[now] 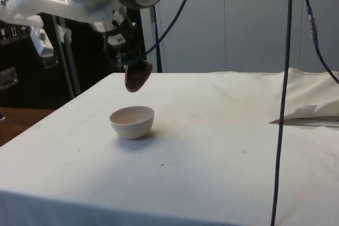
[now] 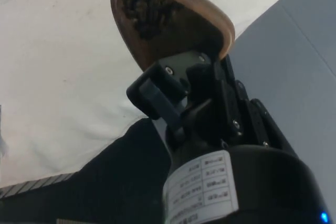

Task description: Pour the coffee beans from the cup into the bowl.

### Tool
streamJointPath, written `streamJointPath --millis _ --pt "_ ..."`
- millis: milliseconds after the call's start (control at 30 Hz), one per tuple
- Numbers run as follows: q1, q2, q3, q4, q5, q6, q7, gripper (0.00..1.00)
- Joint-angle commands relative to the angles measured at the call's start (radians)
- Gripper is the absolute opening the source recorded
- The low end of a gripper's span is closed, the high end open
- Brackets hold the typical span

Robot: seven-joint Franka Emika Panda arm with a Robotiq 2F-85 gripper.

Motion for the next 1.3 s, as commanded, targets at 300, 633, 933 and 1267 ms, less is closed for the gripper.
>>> streamJointPath --millis 300,633,933,1267 --pt "0.005 0.009 0.015 -0.001 -0.057 -0.01 0.011 0.0" --pt "0.0 0.01 0.025 -0.008 -0.09 -0.007 0.013 0.0" --pt "0.0 0.005 0.03 -0.022 -0.13 0.001 0.02 0.0" --pt "-0.001 -0.008 0.036 -0.047 -0.178 0.034 0.044 0.0"
